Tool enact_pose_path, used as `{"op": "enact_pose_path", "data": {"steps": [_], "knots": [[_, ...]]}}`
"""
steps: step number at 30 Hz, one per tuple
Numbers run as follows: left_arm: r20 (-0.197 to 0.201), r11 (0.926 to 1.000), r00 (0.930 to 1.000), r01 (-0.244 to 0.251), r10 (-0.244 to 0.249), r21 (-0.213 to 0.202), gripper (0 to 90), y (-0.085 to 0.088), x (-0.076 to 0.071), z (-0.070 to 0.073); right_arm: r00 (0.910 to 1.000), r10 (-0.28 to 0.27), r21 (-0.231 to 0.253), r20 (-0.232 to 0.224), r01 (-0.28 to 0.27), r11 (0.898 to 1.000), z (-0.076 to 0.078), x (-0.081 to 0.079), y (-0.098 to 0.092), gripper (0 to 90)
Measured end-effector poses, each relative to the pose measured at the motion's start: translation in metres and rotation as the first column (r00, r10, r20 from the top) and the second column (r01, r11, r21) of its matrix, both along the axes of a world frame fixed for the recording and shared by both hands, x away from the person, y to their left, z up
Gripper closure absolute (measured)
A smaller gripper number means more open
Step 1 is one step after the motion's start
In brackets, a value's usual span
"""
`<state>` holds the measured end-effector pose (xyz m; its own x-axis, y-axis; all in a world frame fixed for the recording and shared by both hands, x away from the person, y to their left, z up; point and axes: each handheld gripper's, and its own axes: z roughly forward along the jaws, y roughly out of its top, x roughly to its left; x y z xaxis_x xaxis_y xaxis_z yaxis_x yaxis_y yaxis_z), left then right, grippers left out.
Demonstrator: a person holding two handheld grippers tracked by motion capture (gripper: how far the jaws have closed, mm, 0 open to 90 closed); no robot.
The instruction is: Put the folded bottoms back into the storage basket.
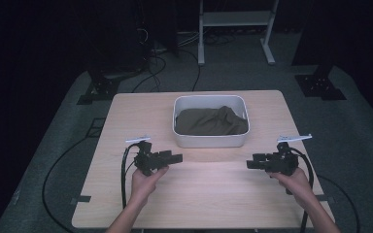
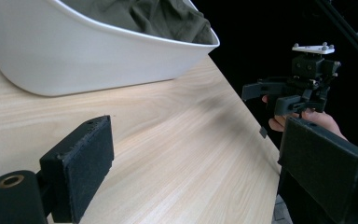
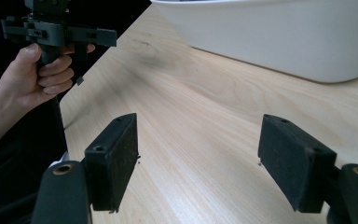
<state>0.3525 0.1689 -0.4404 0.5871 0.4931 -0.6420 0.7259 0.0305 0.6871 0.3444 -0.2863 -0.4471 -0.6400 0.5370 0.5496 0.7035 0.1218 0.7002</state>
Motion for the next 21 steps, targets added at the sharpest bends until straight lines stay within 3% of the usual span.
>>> {"op": "enact_pose_path", "data": {"steps": [21], "knots": [[-0.012,0.9998,0.9997,-0.019,0.019,0.002,9.3,0.01,-0.011,-0.014,0.9994,-0.023,0.009,-0.024,0.024,1.0,-0.019,-0.016,-0.014,27.9]]}}
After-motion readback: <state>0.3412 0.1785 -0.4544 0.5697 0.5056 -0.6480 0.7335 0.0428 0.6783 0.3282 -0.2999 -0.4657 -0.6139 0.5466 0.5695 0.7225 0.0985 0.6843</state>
